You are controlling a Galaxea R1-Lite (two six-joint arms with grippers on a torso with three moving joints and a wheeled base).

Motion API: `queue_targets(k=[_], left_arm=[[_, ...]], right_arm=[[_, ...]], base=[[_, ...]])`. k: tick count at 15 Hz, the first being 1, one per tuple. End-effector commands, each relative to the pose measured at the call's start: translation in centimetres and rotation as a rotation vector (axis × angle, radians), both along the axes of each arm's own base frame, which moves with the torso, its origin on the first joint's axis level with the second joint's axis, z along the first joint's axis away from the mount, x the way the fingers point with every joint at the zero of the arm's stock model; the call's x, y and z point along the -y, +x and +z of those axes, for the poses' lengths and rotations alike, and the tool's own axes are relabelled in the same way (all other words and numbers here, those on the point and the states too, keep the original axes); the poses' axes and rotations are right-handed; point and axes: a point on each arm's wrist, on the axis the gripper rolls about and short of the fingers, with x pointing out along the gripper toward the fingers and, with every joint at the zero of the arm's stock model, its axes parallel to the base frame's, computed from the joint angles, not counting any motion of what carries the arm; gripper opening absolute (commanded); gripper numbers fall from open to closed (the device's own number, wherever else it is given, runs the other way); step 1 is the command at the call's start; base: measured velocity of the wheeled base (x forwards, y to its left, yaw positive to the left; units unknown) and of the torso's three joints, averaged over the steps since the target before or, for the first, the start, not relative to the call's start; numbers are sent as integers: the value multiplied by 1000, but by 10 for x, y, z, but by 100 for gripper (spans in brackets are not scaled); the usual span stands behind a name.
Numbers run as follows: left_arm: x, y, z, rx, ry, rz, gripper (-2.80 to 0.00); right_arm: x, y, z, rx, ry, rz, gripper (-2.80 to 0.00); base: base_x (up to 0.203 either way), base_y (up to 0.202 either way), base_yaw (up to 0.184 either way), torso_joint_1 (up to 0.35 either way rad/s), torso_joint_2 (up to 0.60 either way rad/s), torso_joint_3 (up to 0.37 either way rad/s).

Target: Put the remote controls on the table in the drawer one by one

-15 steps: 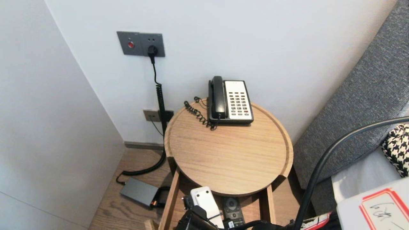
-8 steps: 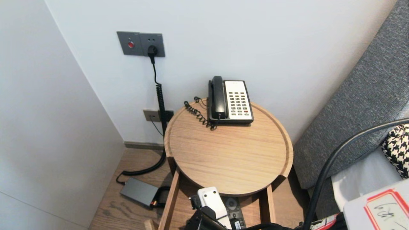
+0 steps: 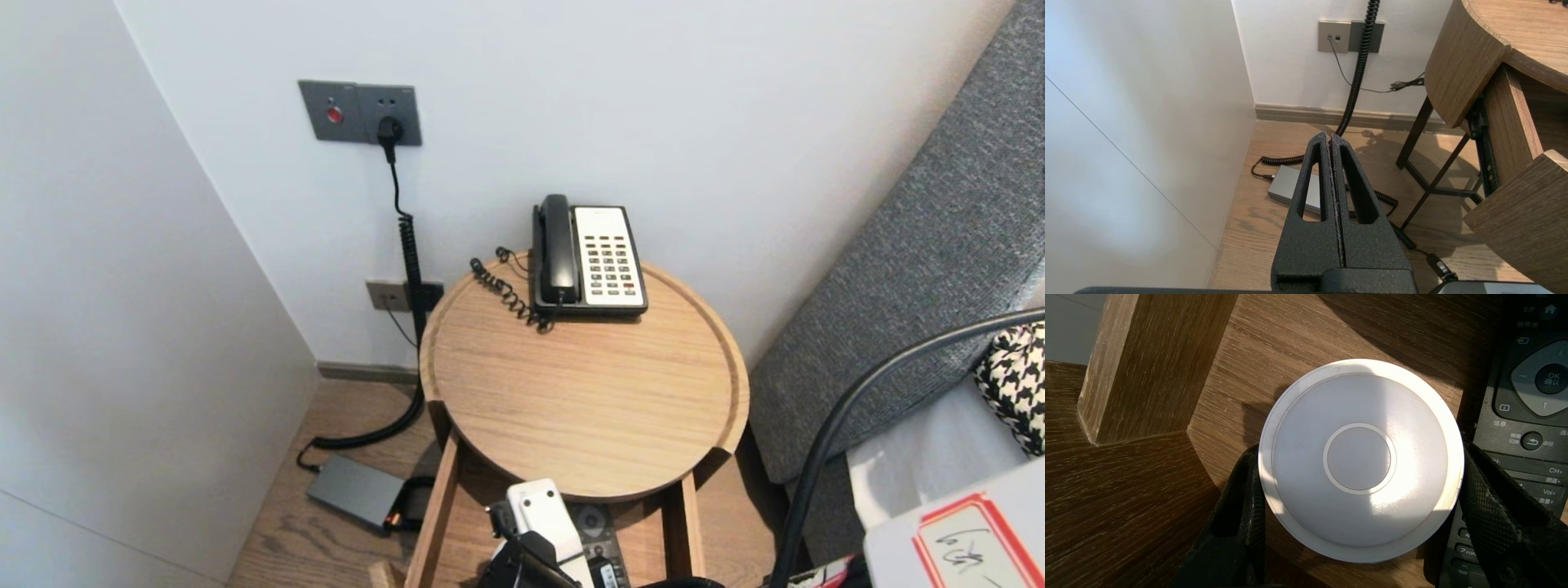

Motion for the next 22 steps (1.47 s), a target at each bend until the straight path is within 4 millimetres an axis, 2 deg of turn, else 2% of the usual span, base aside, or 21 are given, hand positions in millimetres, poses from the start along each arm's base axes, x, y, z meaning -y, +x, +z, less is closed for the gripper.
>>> queue_targets(k=[1,10,11,18,22], left_arm=[[0,1,-4,-12,0,2,-280],[0,1,-4,-13,0,0,-280],[0,1,-4,-12,0,0,-280],[0,1,-4,-13,0,0,-280],[0,1,-4,-13,0,2,-280]], right_arm=[[-1,2,-4,-1,-1,-9,-280],[1,4,-3,10,19,-13,-280],[1,4,-4,9,19,-14,0],[4,2,-3,8,17,-13,0],[7,1,10,23,50,-12,0]], base=[[0,0,0,0,0,0],[0,0,0,0,0,0],[0,0,0,0,0,0],[0,0,0,0,0,0],[0,0,0,0,0,0]])
